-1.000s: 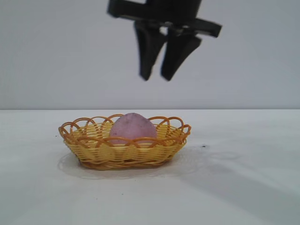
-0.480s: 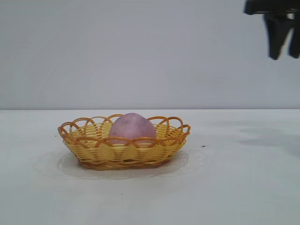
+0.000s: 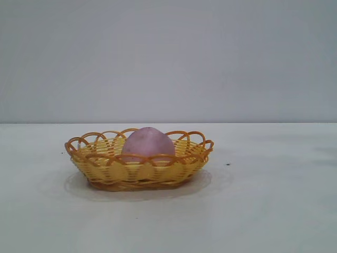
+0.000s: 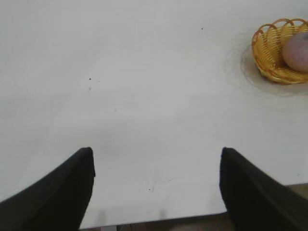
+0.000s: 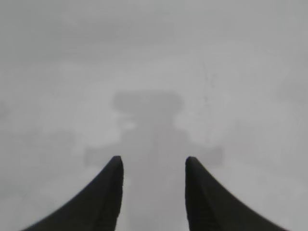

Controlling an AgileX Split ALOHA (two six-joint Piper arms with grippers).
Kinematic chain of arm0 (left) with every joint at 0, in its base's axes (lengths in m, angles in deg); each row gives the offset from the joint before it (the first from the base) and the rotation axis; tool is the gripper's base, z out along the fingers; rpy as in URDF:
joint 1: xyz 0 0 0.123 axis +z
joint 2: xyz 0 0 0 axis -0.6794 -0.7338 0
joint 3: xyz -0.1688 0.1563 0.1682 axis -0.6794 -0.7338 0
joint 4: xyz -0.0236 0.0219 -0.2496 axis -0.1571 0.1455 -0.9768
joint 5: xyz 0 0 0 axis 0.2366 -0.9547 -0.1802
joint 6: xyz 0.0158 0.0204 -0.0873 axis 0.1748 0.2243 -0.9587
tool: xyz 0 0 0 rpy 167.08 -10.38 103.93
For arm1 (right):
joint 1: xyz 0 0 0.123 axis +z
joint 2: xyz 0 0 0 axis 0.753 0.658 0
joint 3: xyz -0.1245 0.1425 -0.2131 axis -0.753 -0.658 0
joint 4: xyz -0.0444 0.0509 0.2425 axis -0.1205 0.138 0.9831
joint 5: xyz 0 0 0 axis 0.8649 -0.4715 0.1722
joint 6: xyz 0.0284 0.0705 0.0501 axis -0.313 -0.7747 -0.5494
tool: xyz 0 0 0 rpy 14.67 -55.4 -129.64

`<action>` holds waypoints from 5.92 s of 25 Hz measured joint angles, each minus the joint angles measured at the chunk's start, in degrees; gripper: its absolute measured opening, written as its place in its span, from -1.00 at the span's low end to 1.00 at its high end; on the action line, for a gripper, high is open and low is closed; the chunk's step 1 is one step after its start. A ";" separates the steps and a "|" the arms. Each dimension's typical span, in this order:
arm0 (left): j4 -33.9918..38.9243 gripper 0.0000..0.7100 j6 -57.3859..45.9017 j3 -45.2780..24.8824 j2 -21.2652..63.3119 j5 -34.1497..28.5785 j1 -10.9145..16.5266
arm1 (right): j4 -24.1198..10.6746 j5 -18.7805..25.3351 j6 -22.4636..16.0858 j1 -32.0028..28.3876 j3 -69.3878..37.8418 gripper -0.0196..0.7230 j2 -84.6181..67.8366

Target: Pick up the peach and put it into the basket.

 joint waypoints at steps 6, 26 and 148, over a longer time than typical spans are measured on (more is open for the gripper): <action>0.00 0.50 0.00 0.00 0.00 0.00 0.00 | 0.00 2.15 0.00 0.00 -11.99 -0.24 -18.01; 0.00 0.50 0.00 0.00 0.00 0.00 0.00 | -0.40 12.67 0.00 0.00 -34.37 -0.24 -71.44; 0.10 0.50 0.00 0.00 6.32 -0.09 -1.99 | 0.49 8.11 0.23 3.65 -37.76 0.18 -75.47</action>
